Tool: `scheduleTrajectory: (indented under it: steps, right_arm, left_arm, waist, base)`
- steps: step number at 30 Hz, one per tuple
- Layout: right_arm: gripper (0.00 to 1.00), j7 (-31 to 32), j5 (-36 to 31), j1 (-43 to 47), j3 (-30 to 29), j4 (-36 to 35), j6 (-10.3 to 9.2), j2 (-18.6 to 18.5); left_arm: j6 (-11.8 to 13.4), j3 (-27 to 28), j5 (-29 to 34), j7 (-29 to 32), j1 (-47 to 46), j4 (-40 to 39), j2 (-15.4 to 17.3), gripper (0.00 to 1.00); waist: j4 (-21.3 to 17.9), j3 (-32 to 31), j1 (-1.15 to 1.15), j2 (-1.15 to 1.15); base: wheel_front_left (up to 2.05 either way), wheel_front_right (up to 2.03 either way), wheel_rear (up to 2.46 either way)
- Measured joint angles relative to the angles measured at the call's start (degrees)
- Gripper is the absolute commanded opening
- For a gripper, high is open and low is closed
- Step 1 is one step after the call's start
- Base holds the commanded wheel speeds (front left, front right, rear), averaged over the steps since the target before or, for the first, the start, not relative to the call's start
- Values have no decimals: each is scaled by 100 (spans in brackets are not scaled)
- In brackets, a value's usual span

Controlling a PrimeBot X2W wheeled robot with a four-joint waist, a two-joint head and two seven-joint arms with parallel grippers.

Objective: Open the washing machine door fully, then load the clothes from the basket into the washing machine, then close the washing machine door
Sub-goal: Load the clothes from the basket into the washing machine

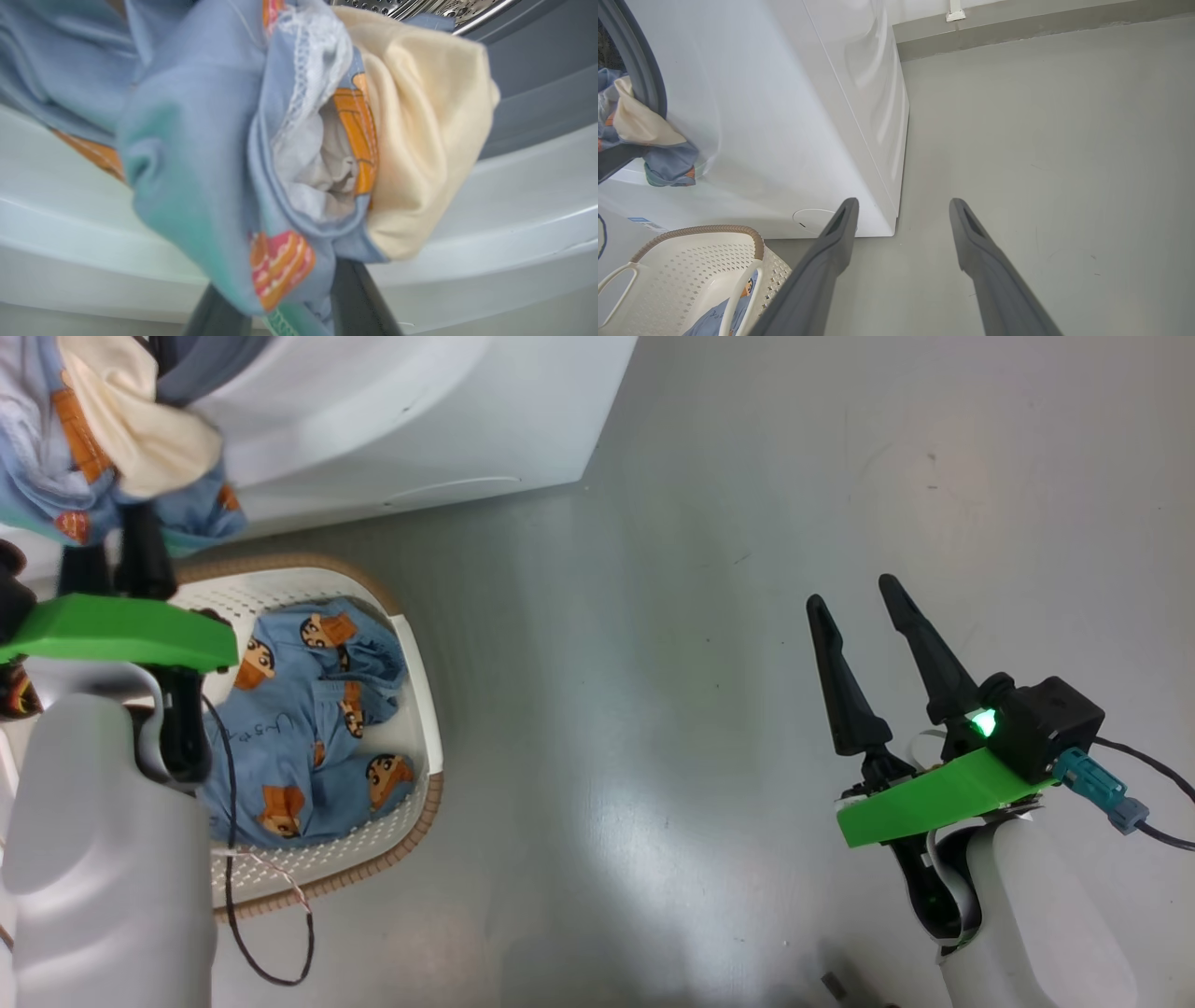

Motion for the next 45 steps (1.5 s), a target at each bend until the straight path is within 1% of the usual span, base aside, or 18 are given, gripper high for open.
scheduleTrajectory:
  steps: [5,11,15,20,28,37,41,45]
  right_arm:
    - [100,0,32,1,-10,35,0,0]
    - [100,0,59,2,-7,71,0,0]
    - [100,0,125,3,-3,92,0,0]
    - [100,0,149,4,19,100,0,0]
    - [100,0,254,3,27,90,0,0]
    - [100,0,308,1,57,54,0,0]
    - [100,0,346,-2,91,19,0,1]
    - [100,0,366,-7,138,14,0,1]
  left_arm:
    - [0,-74,8,13,241,-413,-36,0]
    - [20,51,456,8,426,-1017,-25,0]
    - [59,75,701,5,325,-1163,30,0]
    - [59,-1,900,5,-310,-858,240,0]
    - [59,-91,970,69,-1602,48,516,0]
    - [57,-207,932,162,-2622,794,583,0]
    - [51,-235,849,165,-3013,1112,672,0]
    - [47,-291,828,110,-3304,1258,781,0]
  waist:
    - [34,-83,1,0]
    - [87,-196,0,0]
    - [128,-238,0,0]
    - [156,-234,0,0]
    - [85,-73,0,0]
    - [-18,179,0,0]
    - [-53,361,0,0]
    - [-87,565,0,0]
  base:
    - [0,0,0]
    - [0,0,0]
    - [0,0,0]
    - [0,0,0]
    - [0,0,0]
    - [0,0,0]
    - [0,0,0]
    - [0,0,0]
